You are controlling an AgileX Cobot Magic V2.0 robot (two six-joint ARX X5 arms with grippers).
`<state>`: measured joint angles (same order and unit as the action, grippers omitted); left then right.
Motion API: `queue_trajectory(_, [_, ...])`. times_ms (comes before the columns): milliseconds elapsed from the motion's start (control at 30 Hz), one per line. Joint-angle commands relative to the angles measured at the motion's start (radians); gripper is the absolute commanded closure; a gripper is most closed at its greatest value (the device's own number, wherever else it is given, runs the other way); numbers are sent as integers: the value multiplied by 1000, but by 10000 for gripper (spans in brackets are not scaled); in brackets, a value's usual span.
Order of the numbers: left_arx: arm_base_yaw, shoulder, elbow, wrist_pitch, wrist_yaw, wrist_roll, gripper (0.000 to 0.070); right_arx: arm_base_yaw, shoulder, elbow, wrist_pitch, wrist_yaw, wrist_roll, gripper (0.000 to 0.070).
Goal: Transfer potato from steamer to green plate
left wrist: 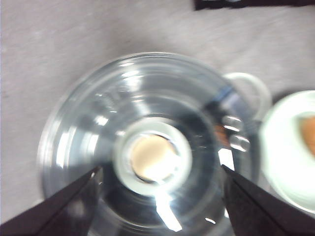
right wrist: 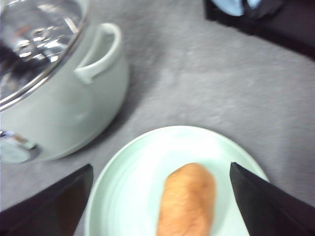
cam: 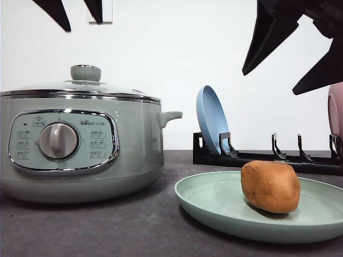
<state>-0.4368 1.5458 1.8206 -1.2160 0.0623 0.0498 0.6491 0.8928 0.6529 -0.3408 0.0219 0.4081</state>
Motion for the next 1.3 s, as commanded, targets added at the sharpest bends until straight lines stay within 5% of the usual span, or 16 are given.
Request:
queue_trajectory(0, [-10,-15,25,-6,49,-6,230,9,5,16,2,-27,-23,140])
queue_trajectory(200, [-18,-84,24,-59,217,-6,231,9,5,16,-25,-130,-28,140])
queue_trajectory(567, [-27,-129,24,-122,298,-4,239,10,5,16,-65,-235,-31,140])
queue_trajectory(667, [-27,-129,24,-131,298,12,358,10,5,16,-65,-235,-31,145])
queue_trajectory(700, [-27,-129,24,-131,298,13,449,10,5,16,-66,-235,-31,189])
queue_trajectory(767, [-27,-129,24,-131,298,14,634,10,5,16,-71,-234,-31,395])
queue_trajectory(833, [-27,-129,24,-131,298,14,697,10,5,16,-78,-231,-32,635])
queue_trajectory(867, [-27,-129,24,-130,298,14,698,10,5,16,-80,-231,-34,700])
queue_trajectory(1267, [-27,-129,24,-129,298,13,697,10,5,16,-79,-231,-34,700])
